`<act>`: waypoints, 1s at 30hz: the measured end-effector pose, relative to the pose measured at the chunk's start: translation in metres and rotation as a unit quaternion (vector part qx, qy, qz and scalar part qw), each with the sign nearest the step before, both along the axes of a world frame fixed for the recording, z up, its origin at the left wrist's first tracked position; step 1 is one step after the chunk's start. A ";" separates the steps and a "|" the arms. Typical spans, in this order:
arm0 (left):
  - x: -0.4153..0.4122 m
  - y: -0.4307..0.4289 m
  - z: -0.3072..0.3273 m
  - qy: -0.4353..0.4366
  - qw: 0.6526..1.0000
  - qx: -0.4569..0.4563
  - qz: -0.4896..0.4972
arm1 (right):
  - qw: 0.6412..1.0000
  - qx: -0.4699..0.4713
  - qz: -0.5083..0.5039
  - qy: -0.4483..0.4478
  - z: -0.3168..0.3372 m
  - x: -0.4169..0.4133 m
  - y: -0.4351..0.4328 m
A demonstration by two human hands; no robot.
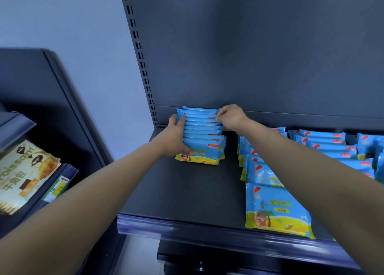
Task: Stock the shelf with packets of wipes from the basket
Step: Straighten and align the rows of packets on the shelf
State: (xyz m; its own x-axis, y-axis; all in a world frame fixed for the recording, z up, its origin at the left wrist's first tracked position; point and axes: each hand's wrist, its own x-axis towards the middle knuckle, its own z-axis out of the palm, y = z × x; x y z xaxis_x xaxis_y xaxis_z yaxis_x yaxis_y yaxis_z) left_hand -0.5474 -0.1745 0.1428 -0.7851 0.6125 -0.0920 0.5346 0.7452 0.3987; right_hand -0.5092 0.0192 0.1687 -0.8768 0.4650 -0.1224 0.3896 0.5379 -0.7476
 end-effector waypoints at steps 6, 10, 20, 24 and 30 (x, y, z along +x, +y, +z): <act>-0.005 0.001 -0.001 -0.007 1.000 -0.008 -0.002 | 0.993 0.106 0.017 -0.043 0.003 -0.011 -0.001; -0.006 0.001 -0.005 -0.026 1.000 -0.010 -0.007 | 0.997 0.070 -0.012 -0.024 0.003 -0.014 -0.001; -0.026 -0.002 -0.002 -0.159 0.985 0.067 -0.007 | 0.995 -0.081 -0.047 0.013 -0.001 -0.016 0.017; -0.032 0.000 -0.001 -0.172 0.983 0.056 -0.016 | 0.993 -0.106 -0.024 0.035 -0.012 -0.017 0.013; -0.033 0.002 -0.008 -0.166 0.982 0.085 -0.016 | 0.998 -0.024 -0.028 0.054 -0.016 -0.022 0.012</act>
